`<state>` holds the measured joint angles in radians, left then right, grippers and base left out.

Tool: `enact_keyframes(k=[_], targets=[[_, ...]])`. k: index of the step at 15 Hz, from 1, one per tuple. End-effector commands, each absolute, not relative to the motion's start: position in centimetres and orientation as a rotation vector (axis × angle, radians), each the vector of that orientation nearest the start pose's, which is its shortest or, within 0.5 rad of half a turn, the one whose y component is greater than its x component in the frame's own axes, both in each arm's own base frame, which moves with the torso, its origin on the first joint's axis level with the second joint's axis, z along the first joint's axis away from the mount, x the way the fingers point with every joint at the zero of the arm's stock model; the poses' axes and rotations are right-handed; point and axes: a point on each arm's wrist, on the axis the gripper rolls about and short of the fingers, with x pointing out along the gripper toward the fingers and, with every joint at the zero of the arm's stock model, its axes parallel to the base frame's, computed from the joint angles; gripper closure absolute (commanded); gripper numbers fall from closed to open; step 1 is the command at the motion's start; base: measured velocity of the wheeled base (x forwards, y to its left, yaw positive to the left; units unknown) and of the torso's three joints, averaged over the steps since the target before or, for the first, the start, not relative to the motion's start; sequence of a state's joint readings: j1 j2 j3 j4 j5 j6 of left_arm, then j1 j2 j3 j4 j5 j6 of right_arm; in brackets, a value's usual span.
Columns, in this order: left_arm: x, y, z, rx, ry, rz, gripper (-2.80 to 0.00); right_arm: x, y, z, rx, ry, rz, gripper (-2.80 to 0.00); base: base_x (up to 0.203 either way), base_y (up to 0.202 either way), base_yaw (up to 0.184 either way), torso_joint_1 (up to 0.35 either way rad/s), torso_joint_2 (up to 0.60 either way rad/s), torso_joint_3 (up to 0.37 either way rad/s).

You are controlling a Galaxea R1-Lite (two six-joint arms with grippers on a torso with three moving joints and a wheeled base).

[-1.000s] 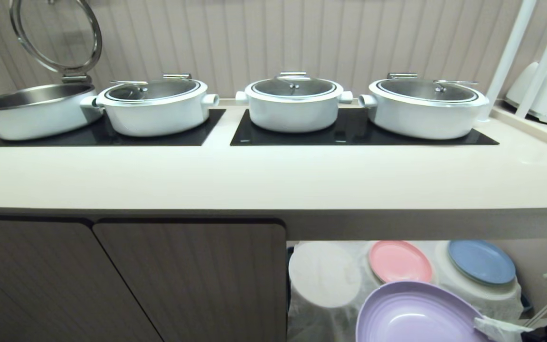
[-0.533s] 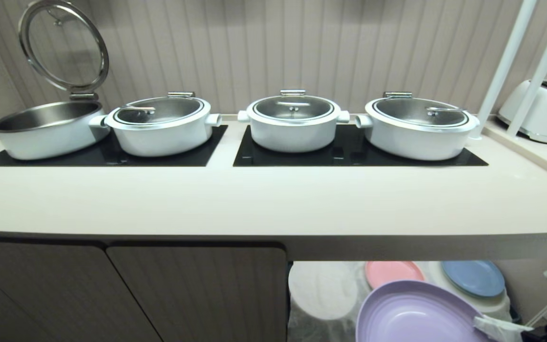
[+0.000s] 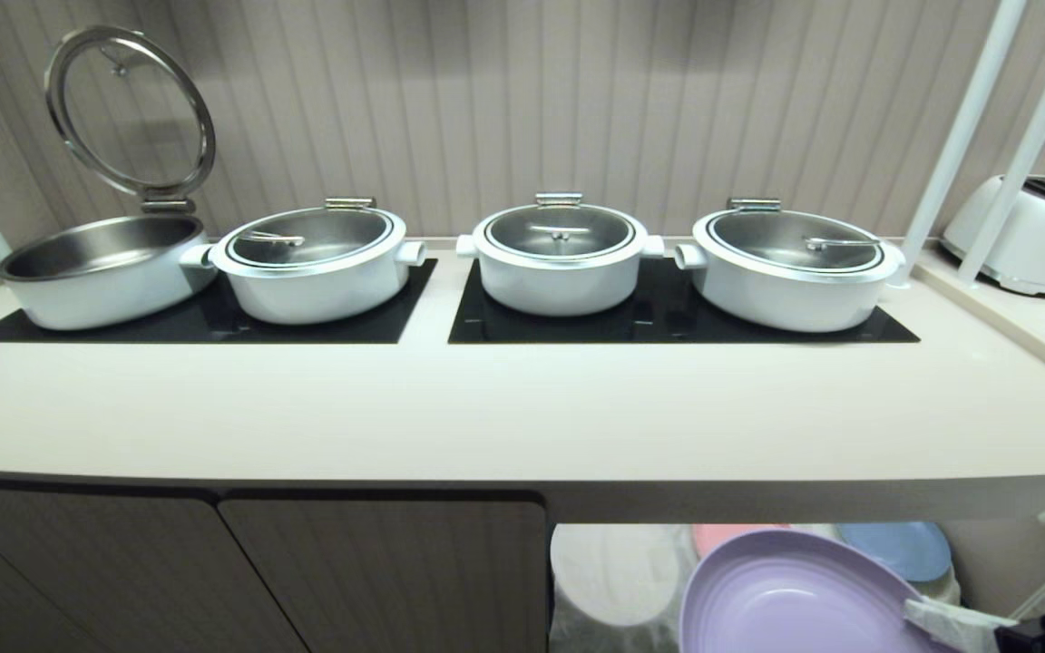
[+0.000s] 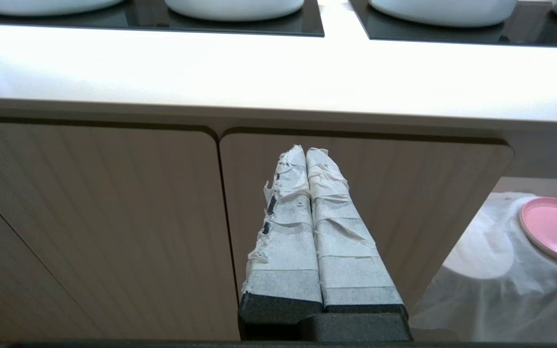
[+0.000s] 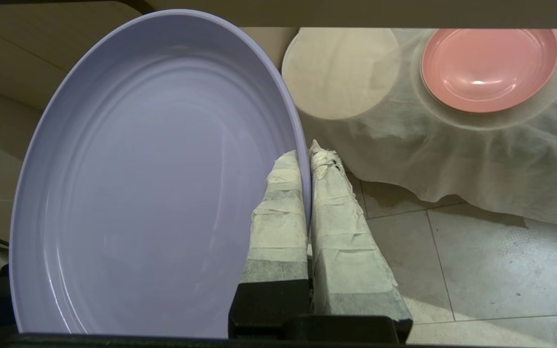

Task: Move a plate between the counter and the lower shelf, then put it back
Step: Put the plate

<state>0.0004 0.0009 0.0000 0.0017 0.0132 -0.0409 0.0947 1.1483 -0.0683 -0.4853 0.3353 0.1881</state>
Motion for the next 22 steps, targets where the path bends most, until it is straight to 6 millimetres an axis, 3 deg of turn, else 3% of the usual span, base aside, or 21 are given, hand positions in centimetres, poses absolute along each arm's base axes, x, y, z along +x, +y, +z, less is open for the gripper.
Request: enact_keyframes(k=[1,12,22], targets=[[-2.27,0.03,7.54,-0.041,0.003,0.015,0.00,10.90,1.79,9.88,0.254,0.630,0.363,0.00,0.000,0.000,0.000,0.173,-0.35,-0.178],[-2.27,0.03,7.54,-0.041,0.003,0.014,0.00,11.23,1.82,10.26,0.253,0.612,0.365,0.00,0.000,0.000,0.000,0.153,-0.31,-0.157],[-2.27,0.03,7.54,-0.041,0.003,0.015,0.00,11.43,1.81,10.52,0.279,0.616,0.352,0.00,0.000,0.000,0.000,0.000,0.00,0.000]])
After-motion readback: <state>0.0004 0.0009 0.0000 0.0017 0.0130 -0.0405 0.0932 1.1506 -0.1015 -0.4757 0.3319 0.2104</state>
